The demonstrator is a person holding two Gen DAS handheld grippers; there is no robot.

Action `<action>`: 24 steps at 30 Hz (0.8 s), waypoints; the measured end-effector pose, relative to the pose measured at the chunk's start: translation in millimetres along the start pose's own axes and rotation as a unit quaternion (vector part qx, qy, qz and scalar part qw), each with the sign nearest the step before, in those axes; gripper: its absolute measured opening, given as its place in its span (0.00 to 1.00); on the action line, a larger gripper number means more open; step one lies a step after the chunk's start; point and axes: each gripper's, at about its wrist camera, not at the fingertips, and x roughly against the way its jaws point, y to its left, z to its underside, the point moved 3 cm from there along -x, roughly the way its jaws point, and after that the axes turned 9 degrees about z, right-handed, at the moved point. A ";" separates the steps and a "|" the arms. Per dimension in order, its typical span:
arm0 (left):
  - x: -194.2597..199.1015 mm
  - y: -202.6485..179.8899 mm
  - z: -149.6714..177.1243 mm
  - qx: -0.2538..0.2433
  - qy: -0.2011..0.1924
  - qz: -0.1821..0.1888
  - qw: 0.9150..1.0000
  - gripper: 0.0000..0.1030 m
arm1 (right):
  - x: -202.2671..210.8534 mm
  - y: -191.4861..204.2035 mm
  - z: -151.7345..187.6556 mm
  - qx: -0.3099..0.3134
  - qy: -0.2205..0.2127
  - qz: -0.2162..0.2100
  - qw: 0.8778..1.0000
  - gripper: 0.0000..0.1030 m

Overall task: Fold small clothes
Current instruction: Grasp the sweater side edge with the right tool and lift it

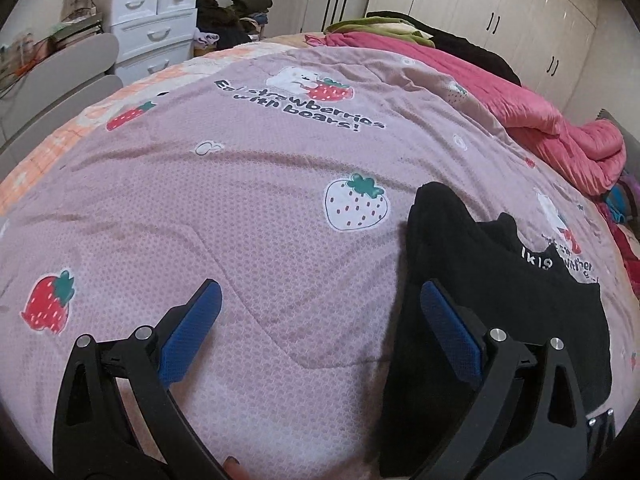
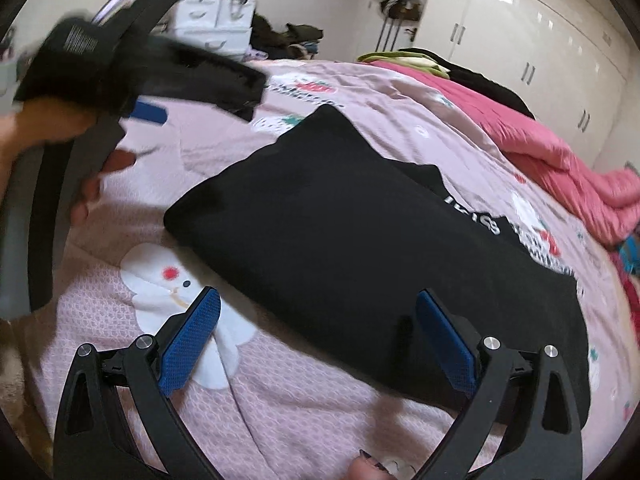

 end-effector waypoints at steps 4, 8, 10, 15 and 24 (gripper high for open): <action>-5.1 -4.2 -6.3 -0.006 0.003 0.000 1.000 0.91 | -8.7 8.6 -2.9 0.023 0.005 0.011 1.000 0.95; -12.4 -10.1 -13.0 -0.013 0.007 0.000 1.000 0.91 | -17.6 12.3 -9.4 0.037 0.005 0.016 0.999 0.95; -16.0 -12.1 -15.4 -0.012 0.008 0.004 1.000 0.91 | -23.1 12.3 -11.9 0.041 0.006 0.019 0.999 0.95; -27.8 -20.9 -20.0 -0.016 0.019 0.016 1.000 0.91 | -35.8 12.7 -17.6 0.050 0.010 0.026 0.998 0.95; -53.8 -43.5 -20.4 -0.043 0.049 0.021 0.998 0.91 | -41.4 7.8 -24.6 0.076 -0.022 0.072 0.994 0.76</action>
